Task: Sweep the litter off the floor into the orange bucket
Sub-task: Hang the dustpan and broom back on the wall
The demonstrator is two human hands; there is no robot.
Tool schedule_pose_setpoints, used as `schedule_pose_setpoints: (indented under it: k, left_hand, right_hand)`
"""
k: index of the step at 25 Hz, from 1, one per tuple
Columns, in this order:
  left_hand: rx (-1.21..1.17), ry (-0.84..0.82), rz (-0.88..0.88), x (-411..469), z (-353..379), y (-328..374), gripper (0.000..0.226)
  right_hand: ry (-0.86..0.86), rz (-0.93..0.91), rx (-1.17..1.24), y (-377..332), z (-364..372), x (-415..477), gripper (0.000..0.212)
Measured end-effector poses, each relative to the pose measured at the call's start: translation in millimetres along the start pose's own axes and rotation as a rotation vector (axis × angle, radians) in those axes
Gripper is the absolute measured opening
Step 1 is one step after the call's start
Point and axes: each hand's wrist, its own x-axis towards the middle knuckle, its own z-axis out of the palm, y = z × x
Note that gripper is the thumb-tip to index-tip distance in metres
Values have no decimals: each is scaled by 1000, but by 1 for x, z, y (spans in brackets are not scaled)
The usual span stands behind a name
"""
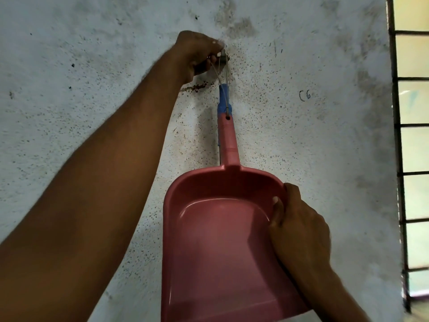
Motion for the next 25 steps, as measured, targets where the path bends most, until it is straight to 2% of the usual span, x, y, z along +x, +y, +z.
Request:
schedule_pose_setpoints:
  k: [2,4,6,7,12,14,19,21,25]
  left_hand:
    - [-65,51,14,-10,4,-19,4]
    - [-6,109,181,-21,7,-40,13]
    - [313,206,432,-33,11,-56,26]
    - [454,246,504,-41,13,-61,30]
    - [824,230,504,-84,30,-77,51]
    - [897,216,482,-94,33,-81,59]
    - [1018,202,530,-118,41,-79,55]
    - [926,192,533,-125,43,-88,53]
    - [124,231,296,-131,42,-95,50]
  right_hand:
    - [-32,5,4,2,2,-5,17]
    - [-37,10,14,3,2,-9,19]
    - [-30,7,7,2,2,-12,20]
    - [-29,4,6,2,1,-14,21]
    - [-98,43,41,-7,3,-26,38]
    - [-86,38,40,-8,5,-32,41]
    - [-39,60,60,-2,8,-43,53]
    - [-13,40,98,1,8,-49,59]
    - [-2,34,163,7,4,-54,64]
